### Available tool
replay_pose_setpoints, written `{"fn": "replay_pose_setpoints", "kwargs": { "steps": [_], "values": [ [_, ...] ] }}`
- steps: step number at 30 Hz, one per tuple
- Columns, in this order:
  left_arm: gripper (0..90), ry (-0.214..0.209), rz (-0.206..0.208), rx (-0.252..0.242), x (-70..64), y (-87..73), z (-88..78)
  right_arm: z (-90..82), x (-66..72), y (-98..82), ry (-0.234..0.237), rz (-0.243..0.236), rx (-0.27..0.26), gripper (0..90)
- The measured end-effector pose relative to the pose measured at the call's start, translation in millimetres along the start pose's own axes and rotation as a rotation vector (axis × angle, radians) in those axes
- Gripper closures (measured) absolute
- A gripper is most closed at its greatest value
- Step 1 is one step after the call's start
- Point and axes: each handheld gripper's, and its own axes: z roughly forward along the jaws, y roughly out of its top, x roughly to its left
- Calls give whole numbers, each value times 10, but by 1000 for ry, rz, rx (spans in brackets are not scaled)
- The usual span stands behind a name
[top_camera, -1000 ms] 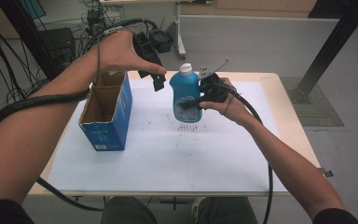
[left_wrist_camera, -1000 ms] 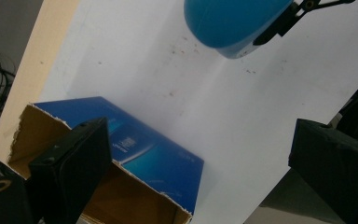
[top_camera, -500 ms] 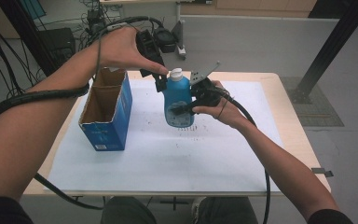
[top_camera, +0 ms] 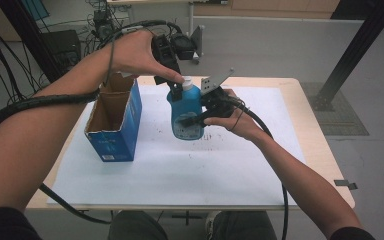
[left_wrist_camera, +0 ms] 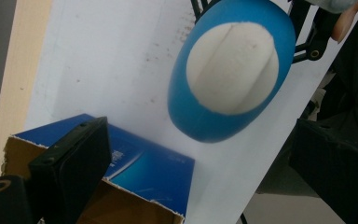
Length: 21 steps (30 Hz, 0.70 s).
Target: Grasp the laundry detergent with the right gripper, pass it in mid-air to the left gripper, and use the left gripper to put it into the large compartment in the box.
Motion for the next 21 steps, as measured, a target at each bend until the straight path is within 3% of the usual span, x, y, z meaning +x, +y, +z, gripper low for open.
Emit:
{"fn": "replay_pose_setpoints", "kwargs": {
  "steps": [21],
  "values": [
    [62, -42, 47, 21, -43, 54, 93, 12, 82, 53, 20, -31, -18, 442]
  ]
}}
